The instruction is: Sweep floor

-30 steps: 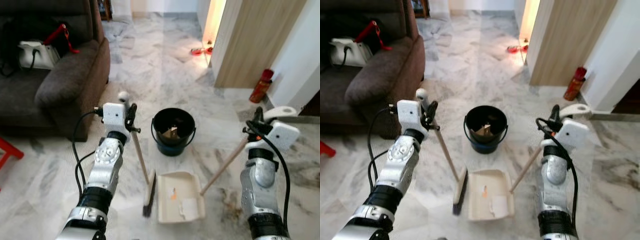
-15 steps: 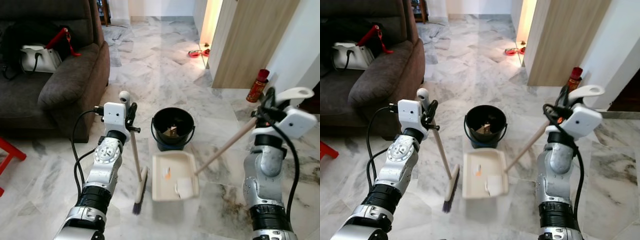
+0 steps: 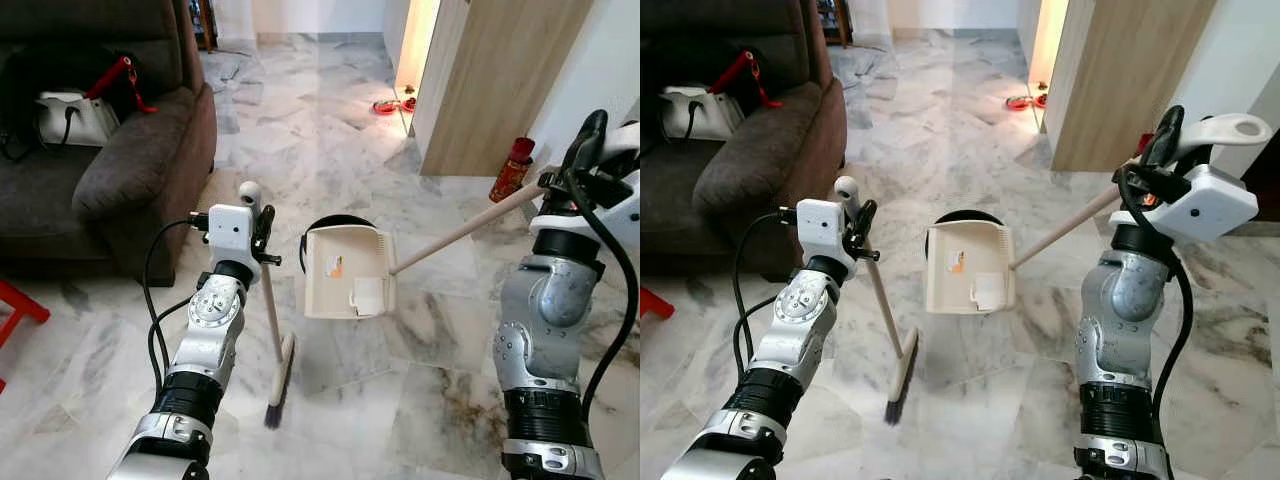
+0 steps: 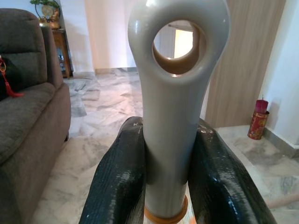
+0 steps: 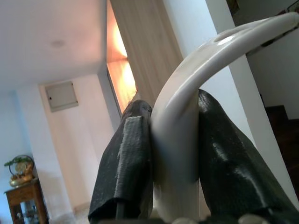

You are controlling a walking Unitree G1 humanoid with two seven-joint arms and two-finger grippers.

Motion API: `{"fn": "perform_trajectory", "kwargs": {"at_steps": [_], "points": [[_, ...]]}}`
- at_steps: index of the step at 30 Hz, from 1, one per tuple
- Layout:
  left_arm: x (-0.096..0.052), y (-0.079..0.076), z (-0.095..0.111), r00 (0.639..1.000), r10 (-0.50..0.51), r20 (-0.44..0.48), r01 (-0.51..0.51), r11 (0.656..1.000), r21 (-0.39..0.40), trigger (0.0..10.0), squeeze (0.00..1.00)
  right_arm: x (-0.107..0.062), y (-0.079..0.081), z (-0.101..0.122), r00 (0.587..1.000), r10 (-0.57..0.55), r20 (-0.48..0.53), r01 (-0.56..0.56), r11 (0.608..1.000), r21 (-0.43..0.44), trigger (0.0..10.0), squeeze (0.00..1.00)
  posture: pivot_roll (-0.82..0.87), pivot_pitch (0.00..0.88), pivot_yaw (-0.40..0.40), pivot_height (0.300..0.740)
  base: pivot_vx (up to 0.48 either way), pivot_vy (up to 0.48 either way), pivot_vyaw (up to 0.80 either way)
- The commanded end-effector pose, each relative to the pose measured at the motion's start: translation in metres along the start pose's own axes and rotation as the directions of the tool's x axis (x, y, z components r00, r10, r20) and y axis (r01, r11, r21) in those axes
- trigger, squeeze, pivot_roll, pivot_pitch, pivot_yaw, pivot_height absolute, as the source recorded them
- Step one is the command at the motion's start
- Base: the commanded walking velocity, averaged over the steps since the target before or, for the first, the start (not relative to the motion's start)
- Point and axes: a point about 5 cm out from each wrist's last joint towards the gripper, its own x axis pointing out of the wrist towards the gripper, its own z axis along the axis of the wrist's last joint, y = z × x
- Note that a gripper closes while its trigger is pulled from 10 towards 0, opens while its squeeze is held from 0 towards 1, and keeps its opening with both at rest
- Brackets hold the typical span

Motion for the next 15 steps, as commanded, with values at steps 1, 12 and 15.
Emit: {"fn": "perform_trajectory", "kwargs": {"at_steps": [1,12,15], "points": [[0.0035,-0.0018,0.0154,0.997,-0.006,0.077,0.005,1.0,0.02,10.0,0.0,0.0027,0.006,0.0118,0.999,0.012,0.051,-0.014,1.0,0.026,10.0,0.0,0.11,0.063,-0.002,0.74,0.349,0.0,0.0],[0.0037,-0.0017,0.0151,0.997,-0.008,0.073,0.007,1.0,0.019,10.0,0.0,0.0017,0.0116,0.0108,0.998,0.06,0.03,-0.061,0.998,0.022,10.0,0.0,0.11,0.063,-0.001,0.74,0.395,0.0,0.0],[0.0036,-0.0018,0.0149,0.997,-0.008,0.072,0.007,1.0,0.02,10.0,0.0,0.0021,0.0125,0.0116,0.997,0.067,0.029,-0.067,0.997,0.024,10.0,0.0,0.11,0.062,-0.002,0.74,0.414,0.0,0.0]]}}
